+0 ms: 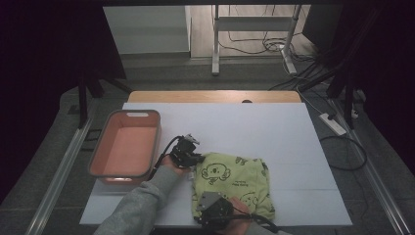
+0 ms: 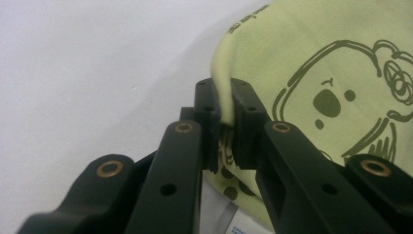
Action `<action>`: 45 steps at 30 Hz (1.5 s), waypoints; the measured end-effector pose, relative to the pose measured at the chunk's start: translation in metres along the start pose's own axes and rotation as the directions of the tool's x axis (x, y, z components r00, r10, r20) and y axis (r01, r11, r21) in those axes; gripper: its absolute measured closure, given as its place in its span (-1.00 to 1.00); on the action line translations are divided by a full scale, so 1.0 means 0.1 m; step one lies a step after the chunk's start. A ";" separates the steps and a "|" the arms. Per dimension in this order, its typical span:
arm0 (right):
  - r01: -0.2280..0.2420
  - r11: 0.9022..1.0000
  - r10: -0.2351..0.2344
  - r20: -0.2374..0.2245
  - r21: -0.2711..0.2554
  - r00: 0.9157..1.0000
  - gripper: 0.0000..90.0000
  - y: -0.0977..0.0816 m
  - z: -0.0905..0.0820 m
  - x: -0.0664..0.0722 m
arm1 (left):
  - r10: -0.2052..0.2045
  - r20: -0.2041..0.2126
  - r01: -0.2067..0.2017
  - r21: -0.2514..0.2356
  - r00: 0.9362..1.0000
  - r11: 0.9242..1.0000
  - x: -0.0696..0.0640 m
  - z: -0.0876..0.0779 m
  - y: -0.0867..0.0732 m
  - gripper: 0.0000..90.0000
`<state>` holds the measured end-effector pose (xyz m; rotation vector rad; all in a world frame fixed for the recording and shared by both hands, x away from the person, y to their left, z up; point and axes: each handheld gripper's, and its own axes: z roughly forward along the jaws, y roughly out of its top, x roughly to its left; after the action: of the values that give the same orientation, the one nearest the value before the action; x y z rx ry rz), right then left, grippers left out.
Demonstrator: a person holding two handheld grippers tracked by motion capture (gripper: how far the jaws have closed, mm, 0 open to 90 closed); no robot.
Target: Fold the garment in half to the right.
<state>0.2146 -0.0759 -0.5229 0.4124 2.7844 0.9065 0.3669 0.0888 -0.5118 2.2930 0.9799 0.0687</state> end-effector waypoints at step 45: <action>-0.082 0.932 0.090 0.005 -0.353 0.996 0.74 0.24 -0.45 -0.09 | -0.039 0.003 0.040 -0.056 0.999 0.998 0.14 -0.69 0.23 0.86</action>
<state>0.2165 -0.0844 -0.4715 0.4817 2.5239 1.3808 0.3720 0.1228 -0.4463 2.2216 1.0094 0.0762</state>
